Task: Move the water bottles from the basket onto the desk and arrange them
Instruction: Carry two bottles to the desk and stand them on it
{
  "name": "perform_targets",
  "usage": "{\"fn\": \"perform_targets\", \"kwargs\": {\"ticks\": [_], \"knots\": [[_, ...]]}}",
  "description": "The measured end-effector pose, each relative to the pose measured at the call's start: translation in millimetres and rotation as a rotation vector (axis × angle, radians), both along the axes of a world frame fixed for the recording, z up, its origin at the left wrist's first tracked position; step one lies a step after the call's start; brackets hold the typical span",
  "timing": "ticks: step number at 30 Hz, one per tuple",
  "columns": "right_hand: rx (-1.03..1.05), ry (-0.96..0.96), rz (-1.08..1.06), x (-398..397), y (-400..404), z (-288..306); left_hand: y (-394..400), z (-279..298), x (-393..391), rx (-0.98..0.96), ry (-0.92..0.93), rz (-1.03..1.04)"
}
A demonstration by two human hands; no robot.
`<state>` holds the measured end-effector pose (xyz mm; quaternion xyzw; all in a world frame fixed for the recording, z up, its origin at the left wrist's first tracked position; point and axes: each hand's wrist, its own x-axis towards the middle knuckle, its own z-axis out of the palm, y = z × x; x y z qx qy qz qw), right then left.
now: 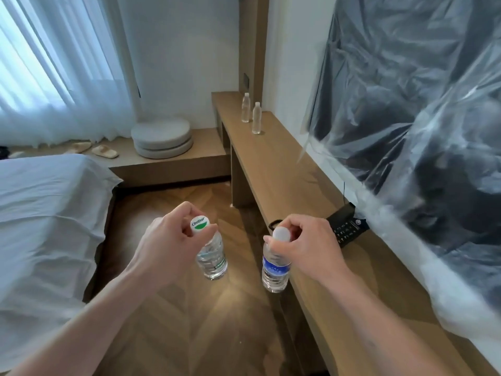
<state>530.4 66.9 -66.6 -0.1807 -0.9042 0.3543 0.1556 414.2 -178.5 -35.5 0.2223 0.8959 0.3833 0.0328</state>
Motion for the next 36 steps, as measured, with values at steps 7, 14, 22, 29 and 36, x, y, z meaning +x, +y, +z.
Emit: {"fn": "perform_targets", "kwargs": {"ticks": [7, 14, 22, 29, 36], "knots": [[0.012, 0.001, 0.053, -100, 30, 8, 21, 8, -90, 0.036, 0.015, 0.057], [0.032, 0.013, 0.025, -204, 32, 4, 30, 2, -209, 0.043, -0.003, -0.013], [-0.006, 0.046, -0.112, -306, 35, 1, 42, 2, -354, 0.040, 0.000, -0.087], [-0.016, 0.009, -0.200, -383, 60, -3, 70, -2, -451, 0.023, -0.046, -0.130], [-0.103, -0.007, -0.201, -475, 117, -22, 126, -16, -540, 0.016, -0.092, -0.135]]}}
